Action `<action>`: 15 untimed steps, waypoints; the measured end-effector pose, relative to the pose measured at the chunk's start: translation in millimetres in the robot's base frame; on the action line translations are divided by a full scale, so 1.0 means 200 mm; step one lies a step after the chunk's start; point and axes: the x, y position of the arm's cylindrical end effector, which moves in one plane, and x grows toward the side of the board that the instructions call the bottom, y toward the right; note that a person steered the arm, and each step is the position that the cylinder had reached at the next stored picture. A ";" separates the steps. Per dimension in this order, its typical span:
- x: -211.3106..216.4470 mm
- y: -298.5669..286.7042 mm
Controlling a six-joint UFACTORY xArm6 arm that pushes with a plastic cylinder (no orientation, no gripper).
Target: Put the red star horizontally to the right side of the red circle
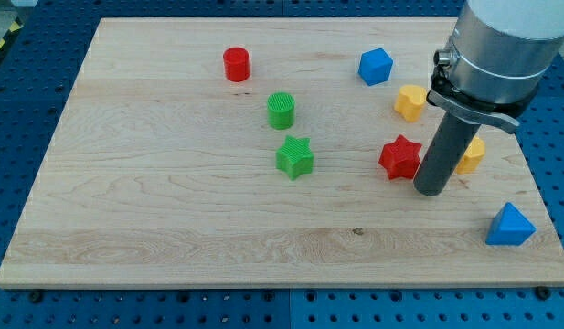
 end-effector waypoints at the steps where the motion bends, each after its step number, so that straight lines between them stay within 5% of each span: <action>1: -0.02 -0.02; 3: -0.04 -0.21; 10: -0.18 -0.08; 15: -0.43 -0.29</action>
